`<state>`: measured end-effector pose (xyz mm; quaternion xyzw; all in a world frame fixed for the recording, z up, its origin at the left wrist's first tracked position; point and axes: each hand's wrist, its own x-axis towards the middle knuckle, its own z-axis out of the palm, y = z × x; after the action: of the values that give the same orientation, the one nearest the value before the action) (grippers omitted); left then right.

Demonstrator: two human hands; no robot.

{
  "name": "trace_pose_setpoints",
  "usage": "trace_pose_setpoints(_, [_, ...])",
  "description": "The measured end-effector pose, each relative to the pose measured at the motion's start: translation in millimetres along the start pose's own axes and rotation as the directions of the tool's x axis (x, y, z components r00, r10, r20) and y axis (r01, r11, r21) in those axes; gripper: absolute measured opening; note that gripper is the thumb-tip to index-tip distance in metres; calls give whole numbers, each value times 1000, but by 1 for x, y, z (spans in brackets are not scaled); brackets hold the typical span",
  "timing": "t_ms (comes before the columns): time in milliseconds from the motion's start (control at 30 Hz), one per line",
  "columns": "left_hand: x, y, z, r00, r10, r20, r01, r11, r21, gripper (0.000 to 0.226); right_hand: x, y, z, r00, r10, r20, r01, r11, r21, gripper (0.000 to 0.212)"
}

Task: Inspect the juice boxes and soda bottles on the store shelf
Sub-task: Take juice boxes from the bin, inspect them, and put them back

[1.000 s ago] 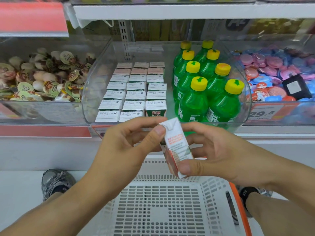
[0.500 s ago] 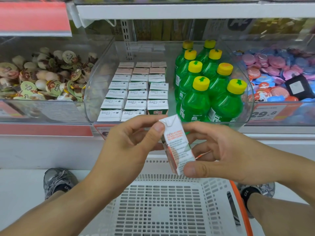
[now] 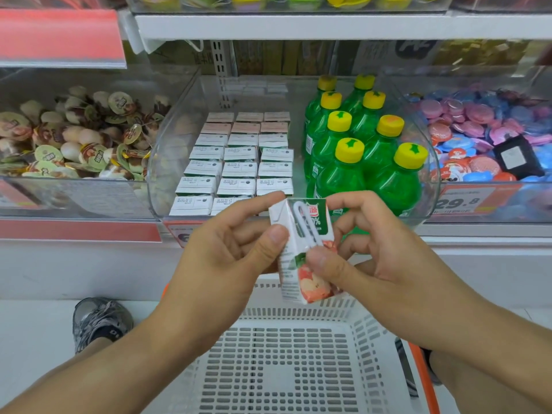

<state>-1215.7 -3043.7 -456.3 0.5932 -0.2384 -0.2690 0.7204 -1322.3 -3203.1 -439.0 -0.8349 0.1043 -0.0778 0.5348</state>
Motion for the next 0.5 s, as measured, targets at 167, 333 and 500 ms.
trace_pose_setpoints(167, [-5, -1, 6, 1000, -27, 9, 27, 1000, -6, 44, 2, 5, 7, 998, -23, -53, 21, 999, -27, 52])
trace_pose_setpoints(333, [-9, -3, 9, 1000, -18, 9, 18, 1000, -21, 41, 3, 9, 5, 999, -16, -28, 16, 1000, 21, 53])
trace_pose_setpoints(500, [-6, -3, 9, 998, -55, -28, 53, 996, -67, 41, 7, 9, 3, 1000, 5, -8, -4, 997, 80, 52])
